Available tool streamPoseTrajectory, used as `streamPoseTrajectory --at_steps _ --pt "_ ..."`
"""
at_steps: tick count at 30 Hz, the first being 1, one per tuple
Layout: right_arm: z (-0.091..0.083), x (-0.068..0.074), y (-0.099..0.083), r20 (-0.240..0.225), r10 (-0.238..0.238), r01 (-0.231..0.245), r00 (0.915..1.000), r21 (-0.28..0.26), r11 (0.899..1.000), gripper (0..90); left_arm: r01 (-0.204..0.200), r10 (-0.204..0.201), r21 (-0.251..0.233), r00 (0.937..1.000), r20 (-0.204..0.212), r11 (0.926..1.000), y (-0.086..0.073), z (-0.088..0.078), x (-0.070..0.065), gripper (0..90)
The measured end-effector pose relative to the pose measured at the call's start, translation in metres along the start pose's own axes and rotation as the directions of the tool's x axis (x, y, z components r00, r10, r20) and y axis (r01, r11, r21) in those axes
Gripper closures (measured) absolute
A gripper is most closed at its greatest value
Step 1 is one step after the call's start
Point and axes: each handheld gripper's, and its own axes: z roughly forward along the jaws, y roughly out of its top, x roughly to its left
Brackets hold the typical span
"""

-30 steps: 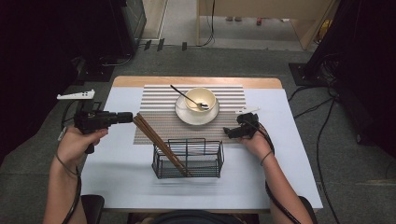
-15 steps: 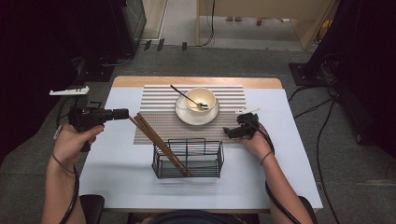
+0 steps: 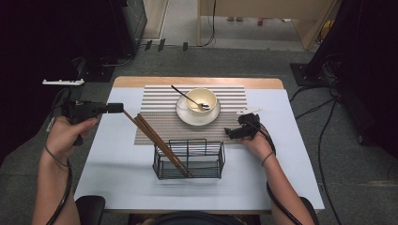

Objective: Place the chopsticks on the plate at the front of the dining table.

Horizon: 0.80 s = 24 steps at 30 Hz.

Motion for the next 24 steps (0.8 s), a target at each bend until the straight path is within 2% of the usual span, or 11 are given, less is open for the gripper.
streamPoseTrajectory --at_steps 5,9,16,24 --pt "0.000 0.000 0.000 0.000 0.000 0.000 1.0000 0.000 1.000 0.9 -0.003 0.003 0.026 0.9999 0.010 0.9996 0.010 0.000 0.000 85.1" --pt "0.000 0.000 0.000 0.000 0.000 0.000 1.0000 0.000 1.000 0.9 0.009 -0.009 0.040 0.9999 0.012 0.9992 0.018 -0.003 0.000 85.3" --pt "0.000 0.000 0.000 0.000 0.001 -0.001 1.0000 0.000 1.000 0.9 0.032 -0.033 0.030 0.9989 0.032 0.9990 0.026 -0.011 0.006 85.5" --pt "0.000 0.000 0.000 0.000 -0.001 0.001 1.0000 0.000 1.000 0.8 0.031 -0.032 0.020 0.9990 0.032 0.9993 0.039 -0.026 0.004 85.7"
